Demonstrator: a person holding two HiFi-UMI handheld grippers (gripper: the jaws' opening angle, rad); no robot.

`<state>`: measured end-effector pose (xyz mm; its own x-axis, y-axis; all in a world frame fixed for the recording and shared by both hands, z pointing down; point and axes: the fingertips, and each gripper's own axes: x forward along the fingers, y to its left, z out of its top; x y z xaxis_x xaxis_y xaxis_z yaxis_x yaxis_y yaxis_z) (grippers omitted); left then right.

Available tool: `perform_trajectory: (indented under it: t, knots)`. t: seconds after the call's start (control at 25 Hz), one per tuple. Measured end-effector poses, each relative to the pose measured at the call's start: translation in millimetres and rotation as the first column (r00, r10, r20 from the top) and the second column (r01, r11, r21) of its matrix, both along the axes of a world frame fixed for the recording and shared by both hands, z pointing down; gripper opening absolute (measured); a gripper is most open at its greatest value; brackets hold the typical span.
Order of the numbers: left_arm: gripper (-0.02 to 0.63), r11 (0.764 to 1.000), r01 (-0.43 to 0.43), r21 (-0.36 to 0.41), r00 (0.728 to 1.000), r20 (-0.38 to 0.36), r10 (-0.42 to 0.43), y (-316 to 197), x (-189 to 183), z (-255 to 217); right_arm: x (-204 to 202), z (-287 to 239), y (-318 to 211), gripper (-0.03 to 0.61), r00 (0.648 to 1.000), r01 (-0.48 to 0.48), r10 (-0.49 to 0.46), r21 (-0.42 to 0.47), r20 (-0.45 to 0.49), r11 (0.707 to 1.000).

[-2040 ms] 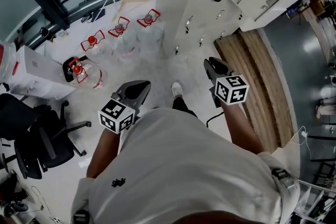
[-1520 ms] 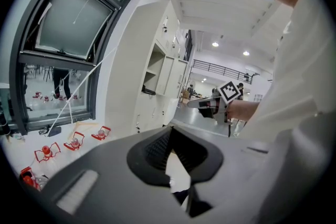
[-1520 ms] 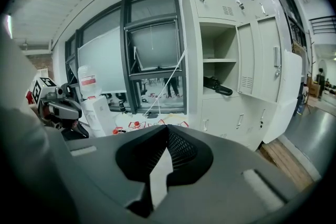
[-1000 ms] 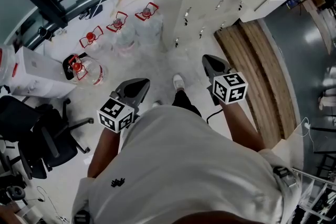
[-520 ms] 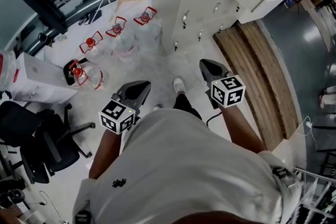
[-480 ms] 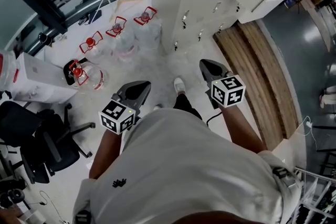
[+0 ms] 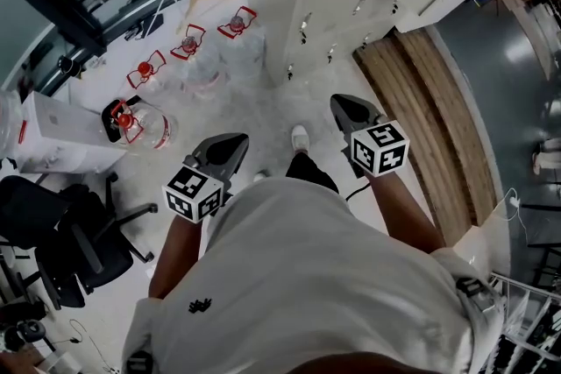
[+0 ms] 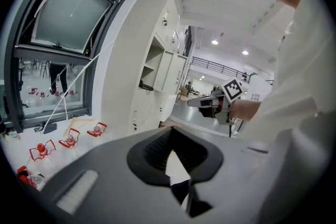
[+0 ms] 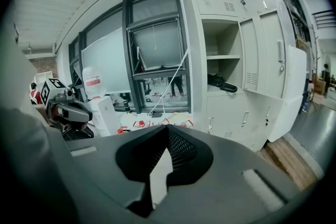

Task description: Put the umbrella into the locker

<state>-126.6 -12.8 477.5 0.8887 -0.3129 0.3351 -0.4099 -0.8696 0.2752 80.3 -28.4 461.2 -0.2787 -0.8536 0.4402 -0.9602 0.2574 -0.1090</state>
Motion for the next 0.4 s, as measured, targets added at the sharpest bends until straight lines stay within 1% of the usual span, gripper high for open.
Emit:
perform_trajectory:
  t: [0.2, 0.4]
  knots:
    - [0.055, 1.000, -0.010, 0.007, 1.000, -0.003, 0.010, -15.2, 21.5, -3.3, 21.4, -3.7, -14.3, 0.002, 1.000, -0.005, 0.005, 0.007, -0.007, 1.000]
    - [0.055, 1.000, -0.002, 0.019, 1.000, -0.015, 0.002, -40.9, 47.3, -11.2, 45.8, -13.7, -44.7, 0.002, 1.000, 0.012, -0.012, 0.024, -0.023, 1.000]
